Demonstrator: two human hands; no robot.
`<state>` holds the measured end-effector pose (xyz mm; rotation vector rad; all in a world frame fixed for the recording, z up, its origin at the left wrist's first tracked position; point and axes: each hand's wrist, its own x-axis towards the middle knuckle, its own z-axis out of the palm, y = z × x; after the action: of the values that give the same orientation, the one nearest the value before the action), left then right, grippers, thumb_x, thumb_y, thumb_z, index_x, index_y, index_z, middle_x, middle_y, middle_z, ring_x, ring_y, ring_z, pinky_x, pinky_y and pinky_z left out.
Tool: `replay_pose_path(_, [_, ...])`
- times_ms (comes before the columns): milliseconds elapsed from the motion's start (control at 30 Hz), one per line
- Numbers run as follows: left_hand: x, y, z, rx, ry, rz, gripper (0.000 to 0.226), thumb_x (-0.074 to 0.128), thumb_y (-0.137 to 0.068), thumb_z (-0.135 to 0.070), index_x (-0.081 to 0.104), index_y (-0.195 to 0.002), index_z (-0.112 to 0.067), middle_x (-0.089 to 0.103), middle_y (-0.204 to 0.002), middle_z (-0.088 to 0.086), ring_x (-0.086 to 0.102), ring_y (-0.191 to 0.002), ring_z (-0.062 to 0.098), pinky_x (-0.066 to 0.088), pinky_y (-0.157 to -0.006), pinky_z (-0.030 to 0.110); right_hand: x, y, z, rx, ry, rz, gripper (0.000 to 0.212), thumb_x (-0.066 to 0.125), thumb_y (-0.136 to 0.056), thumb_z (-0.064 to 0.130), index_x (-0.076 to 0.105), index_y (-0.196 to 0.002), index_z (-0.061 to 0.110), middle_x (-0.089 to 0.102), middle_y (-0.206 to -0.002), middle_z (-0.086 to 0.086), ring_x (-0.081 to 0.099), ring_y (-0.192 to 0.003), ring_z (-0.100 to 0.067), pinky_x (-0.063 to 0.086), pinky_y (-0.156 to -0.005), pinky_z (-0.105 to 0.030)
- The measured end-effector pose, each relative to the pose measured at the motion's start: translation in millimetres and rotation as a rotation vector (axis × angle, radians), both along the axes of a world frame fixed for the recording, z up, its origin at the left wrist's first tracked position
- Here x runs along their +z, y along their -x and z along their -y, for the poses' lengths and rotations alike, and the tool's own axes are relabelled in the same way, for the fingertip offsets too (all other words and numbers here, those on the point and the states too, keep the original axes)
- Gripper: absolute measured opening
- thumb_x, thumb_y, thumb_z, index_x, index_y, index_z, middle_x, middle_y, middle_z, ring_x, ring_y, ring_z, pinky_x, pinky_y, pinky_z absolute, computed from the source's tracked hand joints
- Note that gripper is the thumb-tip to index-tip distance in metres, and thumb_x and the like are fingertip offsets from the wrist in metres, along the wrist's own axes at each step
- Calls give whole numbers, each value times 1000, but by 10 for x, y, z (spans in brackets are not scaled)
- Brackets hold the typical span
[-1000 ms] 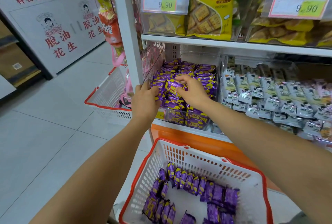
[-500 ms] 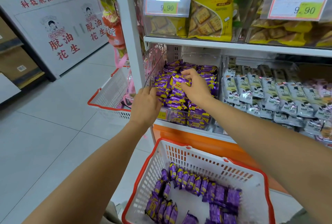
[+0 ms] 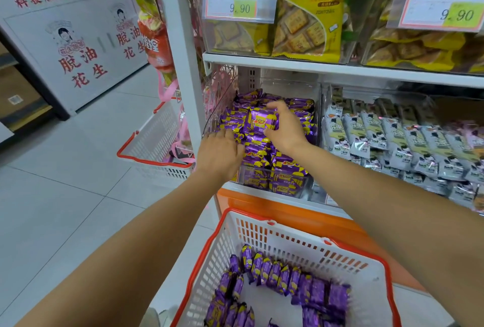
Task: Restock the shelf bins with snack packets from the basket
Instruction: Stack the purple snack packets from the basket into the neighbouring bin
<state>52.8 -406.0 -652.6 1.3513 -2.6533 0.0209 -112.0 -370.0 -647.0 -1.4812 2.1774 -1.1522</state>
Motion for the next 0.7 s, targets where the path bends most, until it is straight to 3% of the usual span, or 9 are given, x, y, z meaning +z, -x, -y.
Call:
replay_pose_path(67, [38,44,84,-17,-6,-105,40,36,-100,-27,48,-128,0,54,-126,19,47,-114,34,33,-97,39,42,28,91,-66,28,26,54,70,-86,5,45,-134,13,54,-132,-8,53,-117,-25,44,-91,-31])
replay_pose_path(167, [64,167,244,-40,-26,-170,50,45,-98,-26,40,-139,0,45,-140,20,40,-127,35,28,-107,40,91,121,283,-134,77,23,48,73,-83,7,52,-126,9,61,-119,-11,58,-106,-28,45,-84,-32])
replay_pose_path(300, [65,350,502,-67,-34,-106,64,44,-99,-32,19,-153,-6,17,-160,15,18,-146,30,18,-117,39,79,275,592,-173,116,-6,45,76,-78,7,58,-119,13,64,-116,-9,60,-102,-26,46,-82,-30])
replay_pose_path(467, [43,478,857,6,3,-13,71,38,-101,-34,0,-155,-8,-1,-162,14,-3,-149,30,0,-120,41,48,456,1014,-202,122,-60,44,78,-74,5,61,-113,16,65,-115,-8,60,-106,-28,49,-85,-34])
replay_pose_path(700, [-11,624,978,25,18,87,70,34,-102,-37,0,-155,-7,-2,-163,13,-5,-150,28,7,-120,41,-100,515,1477,-179,75,-102,39,76,-76,7,58,-106,24,56,-121,-7,60,-104,-25,44,-81,-25])
